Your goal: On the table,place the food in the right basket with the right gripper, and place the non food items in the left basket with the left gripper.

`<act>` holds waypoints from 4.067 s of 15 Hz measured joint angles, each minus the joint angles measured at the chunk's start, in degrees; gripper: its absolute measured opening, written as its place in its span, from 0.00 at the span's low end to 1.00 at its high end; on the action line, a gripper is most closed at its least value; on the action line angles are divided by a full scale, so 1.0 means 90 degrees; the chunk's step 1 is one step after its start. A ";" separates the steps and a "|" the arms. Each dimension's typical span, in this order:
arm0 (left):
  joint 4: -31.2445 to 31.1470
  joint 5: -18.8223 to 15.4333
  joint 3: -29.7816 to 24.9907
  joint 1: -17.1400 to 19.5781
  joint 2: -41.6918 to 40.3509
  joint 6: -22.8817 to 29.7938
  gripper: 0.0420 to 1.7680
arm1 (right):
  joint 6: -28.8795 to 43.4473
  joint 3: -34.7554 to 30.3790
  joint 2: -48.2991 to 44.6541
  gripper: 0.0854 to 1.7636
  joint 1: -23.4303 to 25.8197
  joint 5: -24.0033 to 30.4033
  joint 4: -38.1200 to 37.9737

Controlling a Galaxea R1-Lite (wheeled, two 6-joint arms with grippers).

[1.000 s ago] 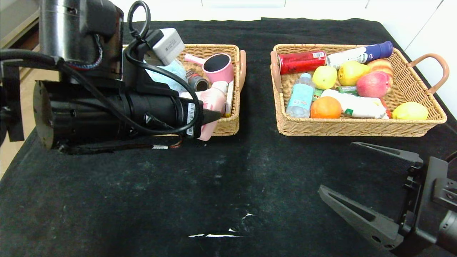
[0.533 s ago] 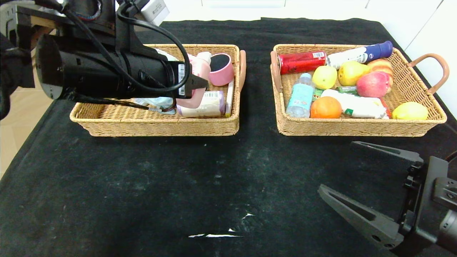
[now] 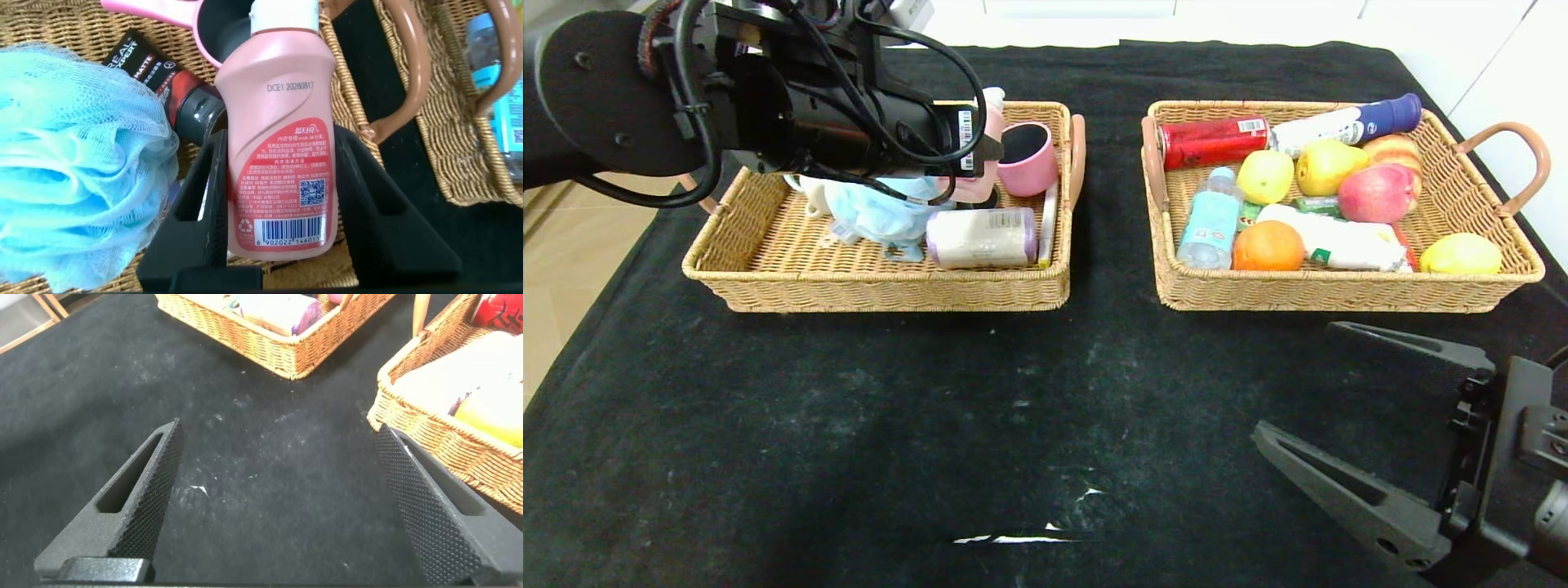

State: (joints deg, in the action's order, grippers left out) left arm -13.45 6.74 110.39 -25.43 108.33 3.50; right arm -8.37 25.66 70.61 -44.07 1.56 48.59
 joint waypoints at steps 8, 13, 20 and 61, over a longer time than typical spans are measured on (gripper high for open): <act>-0.0018 0.0004 -0.0037 0.0024 0.0144 0.0000 0.79 | -0.0003 0.0000 0.0000 0.97 -0.0005 -0.0003 0.0005; -0.0043 0.0116 -0.0619 -0.0007 -0.0318 -0.0068 0.87 | 0.0000 0.0020 -0.0049 0.97 0.0005 0.0009 0.0005; 0.0509 0.0068 -0.3696 -0.0031 -0.2448 -0.0356 0.93 | 0.0009 0.0080 -0.0290 0.97 0.0061 0.0014 -0.0056; -0.1238 -0.2874 -0.7080 0.3297 -0.9998 -0.1127 0.97 | 0.0578 0.1749 -0.6674 0.97 0.5021 0.1388 -0.8644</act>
State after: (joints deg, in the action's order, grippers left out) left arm -24.59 -19.13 46.67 4.24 18.35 -6.64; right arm -3.17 41.40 10.54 1.12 14.06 -29.21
